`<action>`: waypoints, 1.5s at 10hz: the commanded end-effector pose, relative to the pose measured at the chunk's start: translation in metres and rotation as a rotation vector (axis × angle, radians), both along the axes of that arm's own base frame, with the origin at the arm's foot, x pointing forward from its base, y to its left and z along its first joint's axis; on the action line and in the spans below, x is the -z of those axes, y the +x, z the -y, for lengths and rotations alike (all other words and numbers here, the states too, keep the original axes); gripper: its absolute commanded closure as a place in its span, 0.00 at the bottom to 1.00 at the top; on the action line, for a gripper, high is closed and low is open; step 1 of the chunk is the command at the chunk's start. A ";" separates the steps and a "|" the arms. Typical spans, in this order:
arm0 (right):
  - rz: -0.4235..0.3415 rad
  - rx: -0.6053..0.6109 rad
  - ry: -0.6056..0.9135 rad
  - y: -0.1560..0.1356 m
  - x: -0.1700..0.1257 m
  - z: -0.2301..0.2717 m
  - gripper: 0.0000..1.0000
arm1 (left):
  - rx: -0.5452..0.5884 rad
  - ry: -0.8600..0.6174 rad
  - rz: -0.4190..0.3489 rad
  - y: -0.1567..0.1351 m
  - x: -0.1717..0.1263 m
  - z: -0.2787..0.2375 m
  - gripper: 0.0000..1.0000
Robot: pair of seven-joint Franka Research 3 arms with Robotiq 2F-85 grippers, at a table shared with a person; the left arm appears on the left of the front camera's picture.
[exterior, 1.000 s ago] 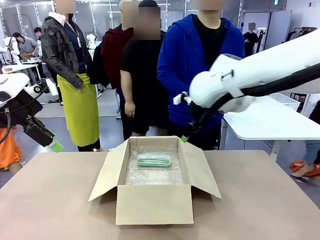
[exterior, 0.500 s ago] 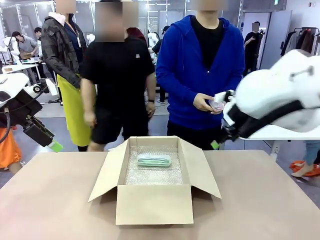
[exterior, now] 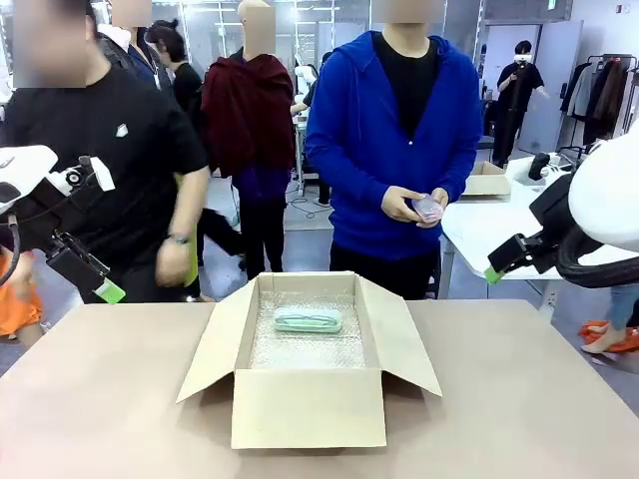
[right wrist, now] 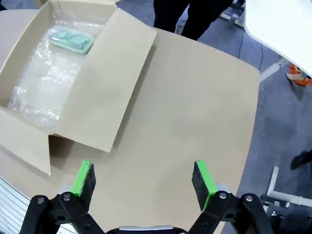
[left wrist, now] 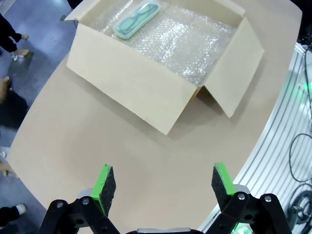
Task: Pack the glasses set securely to prepare it for shipping.
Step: Put the Glasses case from the right side of the table into the Package Box.
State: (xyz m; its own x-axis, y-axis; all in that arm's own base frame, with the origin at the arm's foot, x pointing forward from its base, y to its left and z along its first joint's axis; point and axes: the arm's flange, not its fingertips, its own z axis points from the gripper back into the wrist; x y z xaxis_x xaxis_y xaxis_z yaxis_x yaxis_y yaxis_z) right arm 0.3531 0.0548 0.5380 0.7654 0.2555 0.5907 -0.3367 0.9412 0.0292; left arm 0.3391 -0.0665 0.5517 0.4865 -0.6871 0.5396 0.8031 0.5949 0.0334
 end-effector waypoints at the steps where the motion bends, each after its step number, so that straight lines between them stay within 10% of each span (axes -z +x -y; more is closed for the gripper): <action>1: -0.006 0.012 0.004 0.002 0.002 0.003 0.00 | 0.002 -0.021 0.003 0.000 -0.002 0.000 0.00; 15: -0.006 0.012 0.004 0.002 0.002 0.003 0.00 | 0.002 -0.021 0.003 0.000 -0.002 0.000 0.00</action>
